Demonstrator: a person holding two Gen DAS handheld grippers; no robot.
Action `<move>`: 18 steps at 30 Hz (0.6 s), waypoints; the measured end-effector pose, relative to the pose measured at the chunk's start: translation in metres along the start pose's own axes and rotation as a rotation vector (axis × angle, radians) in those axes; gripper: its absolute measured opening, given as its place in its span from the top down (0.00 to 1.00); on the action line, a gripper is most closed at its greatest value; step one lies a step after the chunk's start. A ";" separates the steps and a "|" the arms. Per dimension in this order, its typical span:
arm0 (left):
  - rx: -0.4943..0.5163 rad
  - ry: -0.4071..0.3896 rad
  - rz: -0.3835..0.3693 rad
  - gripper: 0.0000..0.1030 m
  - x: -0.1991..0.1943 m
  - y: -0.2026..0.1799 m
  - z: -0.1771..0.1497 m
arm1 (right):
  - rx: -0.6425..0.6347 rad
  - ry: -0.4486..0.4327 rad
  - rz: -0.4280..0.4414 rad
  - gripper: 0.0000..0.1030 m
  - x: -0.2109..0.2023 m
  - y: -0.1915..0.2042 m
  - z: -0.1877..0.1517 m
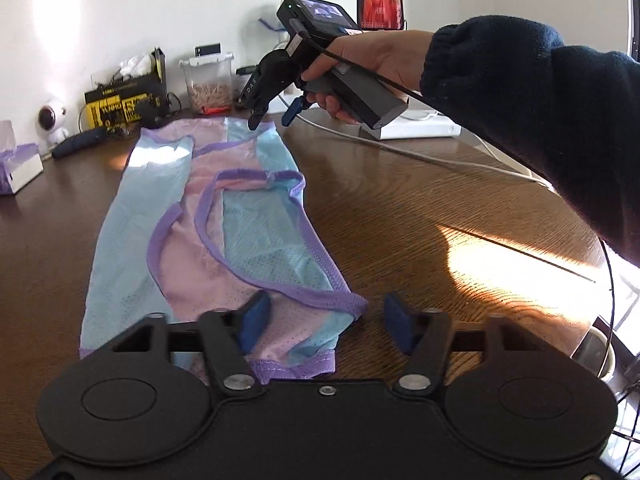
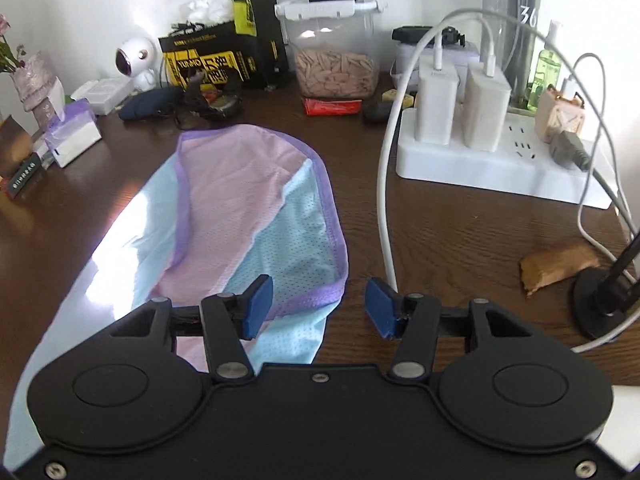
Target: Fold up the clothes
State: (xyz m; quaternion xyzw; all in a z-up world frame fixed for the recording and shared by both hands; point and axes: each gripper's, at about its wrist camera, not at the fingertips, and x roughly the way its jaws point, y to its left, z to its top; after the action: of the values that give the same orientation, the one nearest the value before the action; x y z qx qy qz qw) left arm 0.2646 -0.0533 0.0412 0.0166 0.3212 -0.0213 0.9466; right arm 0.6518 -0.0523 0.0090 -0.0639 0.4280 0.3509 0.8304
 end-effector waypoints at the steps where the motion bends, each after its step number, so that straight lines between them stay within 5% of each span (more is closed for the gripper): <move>1: 0.004 -0.005 -0.005 0.57 0.000 0.001 0.000 | -0.002 -0.004 -0.003 0.58 0.002 0.000 0.000; 5: 0.016 -0.016 -0.025 0.67 0.002 0.002 0.000 | -0.033 -0.024 -0.025 0.72 0.005 0.006 -0.003; 7: -0.002 -0.016 -0.018 0.78 0.002 0.005 0.000 | -0.058 -0.028 -0.034 0.92 0.005 0.011 -0.006; 8: -0.010 -0.017 -0.014 0.85 0.003 0.007 0.000 | -0.057 -0.030 -0.031 0.95 0.006 0.011 -0.006; 13: -0.113 -0.030 -0.012 0.93 -0.003 0.019 -0.001 | -0.014 -0.070 -0.024 0.95 -0.002 0.009 -0.002; 18: -0.226 -0.147 0.046 0.94 -0.025 0.037 0.001 | -0.008 -0.117 0.000 0.95 -0.015 0.018 0.016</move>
State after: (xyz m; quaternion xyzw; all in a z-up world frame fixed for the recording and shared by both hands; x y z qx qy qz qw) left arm 0.2469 -0.0153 0.0579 -0.0846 0.2507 0.0355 0.9637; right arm 0.6449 -0.0400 0.0334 -0.0463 0.3772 0.3558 0.8538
